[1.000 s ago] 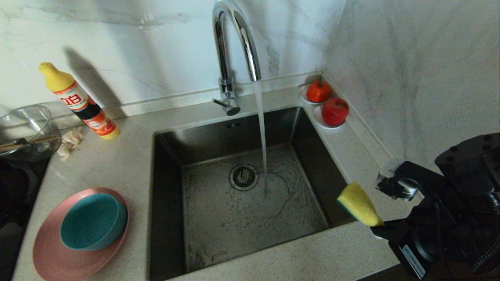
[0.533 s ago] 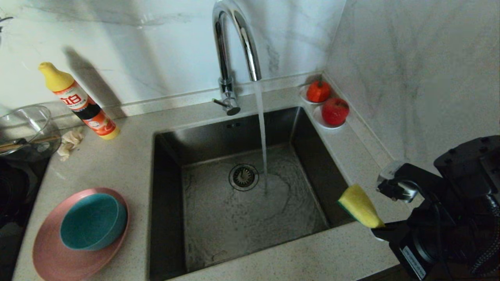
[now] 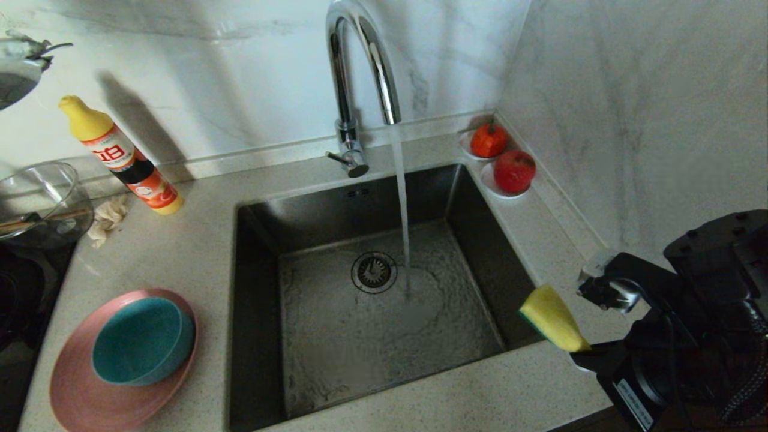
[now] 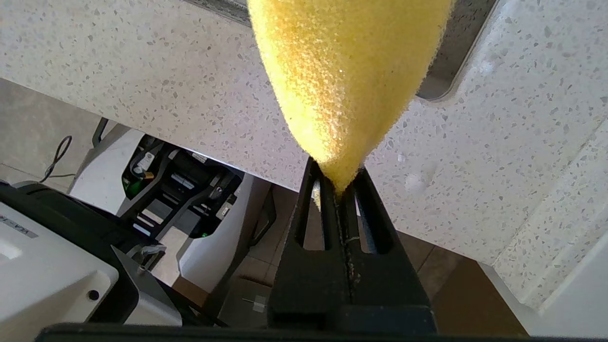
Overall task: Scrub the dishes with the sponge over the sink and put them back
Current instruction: Rinse the spoon
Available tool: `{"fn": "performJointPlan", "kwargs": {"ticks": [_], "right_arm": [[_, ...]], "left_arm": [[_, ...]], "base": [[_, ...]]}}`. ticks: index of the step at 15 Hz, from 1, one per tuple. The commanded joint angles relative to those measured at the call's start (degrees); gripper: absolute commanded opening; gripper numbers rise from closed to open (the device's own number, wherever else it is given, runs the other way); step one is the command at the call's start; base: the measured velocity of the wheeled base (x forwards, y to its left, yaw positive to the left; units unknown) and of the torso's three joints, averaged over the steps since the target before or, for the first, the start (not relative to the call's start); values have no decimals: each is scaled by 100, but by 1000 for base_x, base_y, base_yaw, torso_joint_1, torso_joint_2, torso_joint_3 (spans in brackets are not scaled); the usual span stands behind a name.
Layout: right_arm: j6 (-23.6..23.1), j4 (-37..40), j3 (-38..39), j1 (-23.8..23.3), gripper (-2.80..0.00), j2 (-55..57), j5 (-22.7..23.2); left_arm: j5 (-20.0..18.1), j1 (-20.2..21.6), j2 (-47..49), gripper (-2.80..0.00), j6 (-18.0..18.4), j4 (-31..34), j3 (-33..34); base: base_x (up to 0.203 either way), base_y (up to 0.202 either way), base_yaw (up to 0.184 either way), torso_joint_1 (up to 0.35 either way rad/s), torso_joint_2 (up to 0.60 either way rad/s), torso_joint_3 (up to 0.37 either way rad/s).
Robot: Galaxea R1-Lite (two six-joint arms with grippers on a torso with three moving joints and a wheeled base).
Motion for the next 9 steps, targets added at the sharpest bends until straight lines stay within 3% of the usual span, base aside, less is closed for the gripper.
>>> {"fn": "performJointPlan", "kwargs": {"ticks": [1,9], "right_arm": [[26,10,-3,-6,-280,16,10],[26,-177,7,-32,-280,-19,10]], "left_arm": [[-49,-82,-30,-280,-78,-49,59],[-49,-460,-250,-280,35,-49,482]], "base": [[0,0,0,0,0,0],[0,0,0,0,0,0]]}}
